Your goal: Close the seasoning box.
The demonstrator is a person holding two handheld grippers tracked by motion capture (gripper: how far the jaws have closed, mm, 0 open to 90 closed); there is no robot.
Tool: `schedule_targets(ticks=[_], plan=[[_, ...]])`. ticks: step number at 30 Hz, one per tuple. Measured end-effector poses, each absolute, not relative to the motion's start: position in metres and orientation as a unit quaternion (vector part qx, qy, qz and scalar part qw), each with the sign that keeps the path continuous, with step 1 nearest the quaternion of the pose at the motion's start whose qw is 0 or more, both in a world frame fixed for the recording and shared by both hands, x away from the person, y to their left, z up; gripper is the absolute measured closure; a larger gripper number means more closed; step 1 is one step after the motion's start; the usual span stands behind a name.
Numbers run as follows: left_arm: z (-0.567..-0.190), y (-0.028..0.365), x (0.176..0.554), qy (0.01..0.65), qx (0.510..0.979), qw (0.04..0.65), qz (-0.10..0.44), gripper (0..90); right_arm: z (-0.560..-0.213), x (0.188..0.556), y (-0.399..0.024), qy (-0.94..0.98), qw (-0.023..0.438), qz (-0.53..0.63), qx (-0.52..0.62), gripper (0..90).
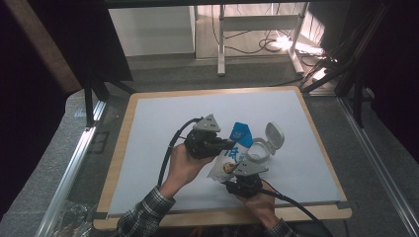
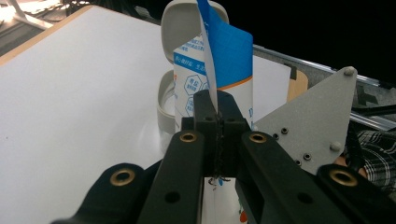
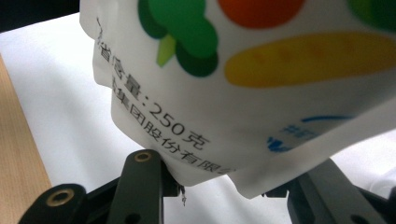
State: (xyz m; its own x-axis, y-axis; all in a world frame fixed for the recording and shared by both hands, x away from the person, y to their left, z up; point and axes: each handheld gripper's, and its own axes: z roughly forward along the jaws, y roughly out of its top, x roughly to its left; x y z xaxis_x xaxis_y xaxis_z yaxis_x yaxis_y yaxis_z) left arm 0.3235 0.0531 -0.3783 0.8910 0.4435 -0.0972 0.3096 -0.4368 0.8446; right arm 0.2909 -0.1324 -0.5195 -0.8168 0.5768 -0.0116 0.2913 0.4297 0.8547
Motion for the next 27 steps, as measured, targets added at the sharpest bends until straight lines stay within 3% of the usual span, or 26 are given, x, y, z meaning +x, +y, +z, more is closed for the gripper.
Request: schedule_targets(ticks=[10,27], plan=[[-0.381,0.048,0.331,0.221,0.847,0.478,0.073,89.3,-0.519,0.288,-0.137,0.825,0.156,0.478,0.257,60.2],[-0.382,0.029,0.34,0.216,0.856,0.464,0.075,89.4,-0.517,0.288,-0.141,0.829,0.121,0.483,0.254,60.2]])
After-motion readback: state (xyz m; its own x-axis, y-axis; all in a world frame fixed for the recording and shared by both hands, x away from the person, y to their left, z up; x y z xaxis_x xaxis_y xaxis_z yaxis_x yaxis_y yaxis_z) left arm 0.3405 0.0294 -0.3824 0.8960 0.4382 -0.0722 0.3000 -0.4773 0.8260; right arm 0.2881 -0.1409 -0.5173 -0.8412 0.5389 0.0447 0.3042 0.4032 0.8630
